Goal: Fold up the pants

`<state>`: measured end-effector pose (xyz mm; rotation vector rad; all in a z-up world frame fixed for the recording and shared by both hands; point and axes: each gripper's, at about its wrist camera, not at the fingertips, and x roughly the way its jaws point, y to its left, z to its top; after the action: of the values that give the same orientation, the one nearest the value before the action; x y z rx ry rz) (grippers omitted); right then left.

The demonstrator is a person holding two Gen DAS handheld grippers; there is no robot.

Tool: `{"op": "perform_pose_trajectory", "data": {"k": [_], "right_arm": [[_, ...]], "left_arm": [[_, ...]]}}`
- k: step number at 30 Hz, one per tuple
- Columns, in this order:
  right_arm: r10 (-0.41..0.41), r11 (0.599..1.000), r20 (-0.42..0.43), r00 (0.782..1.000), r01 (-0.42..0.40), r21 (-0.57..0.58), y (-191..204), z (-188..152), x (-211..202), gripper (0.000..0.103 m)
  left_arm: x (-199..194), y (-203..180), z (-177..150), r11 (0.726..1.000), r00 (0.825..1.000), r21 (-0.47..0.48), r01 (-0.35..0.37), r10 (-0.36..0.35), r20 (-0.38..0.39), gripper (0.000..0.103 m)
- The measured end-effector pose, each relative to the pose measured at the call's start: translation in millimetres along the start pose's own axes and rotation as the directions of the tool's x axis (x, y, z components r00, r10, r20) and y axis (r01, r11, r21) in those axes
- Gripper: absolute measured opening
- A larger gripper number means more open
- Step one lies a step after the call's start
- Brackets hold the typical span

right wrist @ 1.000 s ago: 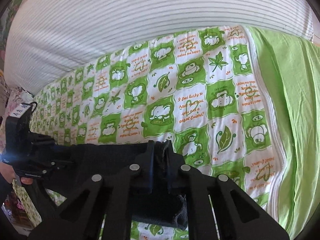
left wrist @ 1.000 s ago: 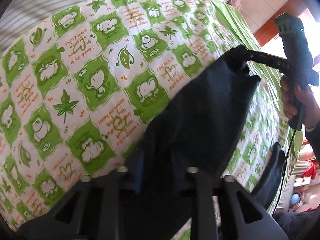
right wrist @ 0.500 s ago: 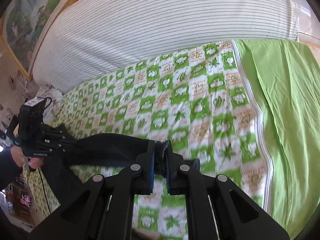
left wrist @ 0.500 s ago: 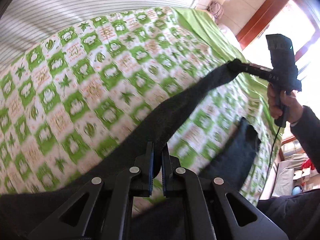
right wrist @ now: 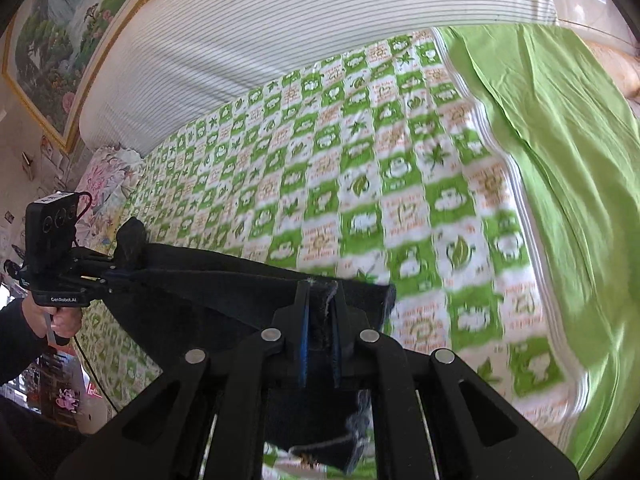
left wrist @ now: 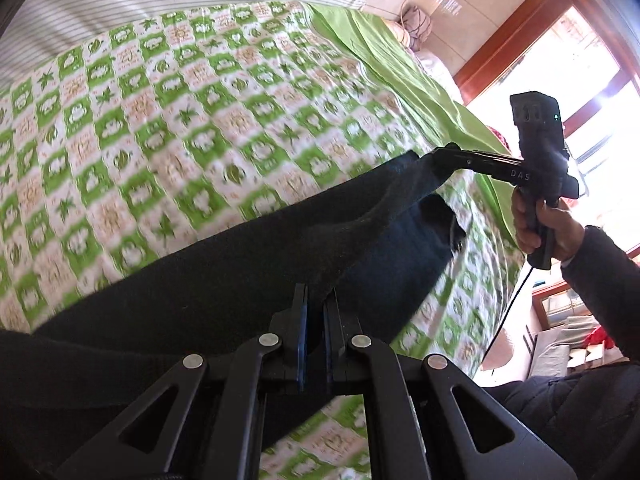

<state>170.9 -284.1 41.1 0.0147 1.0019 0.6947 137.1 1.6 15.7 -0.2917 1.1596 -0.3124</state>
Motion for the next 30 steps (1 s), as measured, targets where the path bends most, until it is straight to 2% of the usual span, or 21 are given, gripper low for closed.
{"op": "perform_pose_trajectory", "data": {"k": [7,16,18,22,24,28,30], "right_arm": [[-0.028,0.999,-0.023,0.999,0.027,-0.045,9,-26,-12,0.010],[-0.091,0.995,-0.096,0.991,0.086,-0.056,6,-58,3,0.010],[-0.098,0.995,-0.106,0.990,0.094,-0.043,3,-62,7,0.010],[-0.063,0.997,-0.125,0.990,0.068,0.038,-6,-68,10,0.019],[-0.069,0.997,-0.138,0.988,0.074,0.036,-1,-68,7,0.026],[-0.117,0.993,-0.127,0.985,0.119,0.010,14,-68,-4,0.052],[-0.134,0.991,-0.098,0.986,0.135,0.006,22,-65,-12,0.053]], "left_arm": [[3,-11,-25,1.000,1.000,0.012,0.012,-0.013,0.002,0.005],[38,-12,-48,0.999,0.997,0.042,0.001,0.002,-0.082,0.006],[46,-7,-52,1.000,0.995,0.026,0.006,-0.003,-0.096,0.011],[52,-3,-57,1.000,0.993,-0.013,0.022,-0.024,-0.113,0.024],[50,-4,-60,0.999,0.994,-0.019,0.036,-0.038,-0.105,0.036],[40,-2,-70,0.999,0.995,-0.035,0.041,-0.044,-0.088,0.040],[34,2,-73,0.998,0.996,-0.055,0.040,-0.045,-0.078,0.040]]}}
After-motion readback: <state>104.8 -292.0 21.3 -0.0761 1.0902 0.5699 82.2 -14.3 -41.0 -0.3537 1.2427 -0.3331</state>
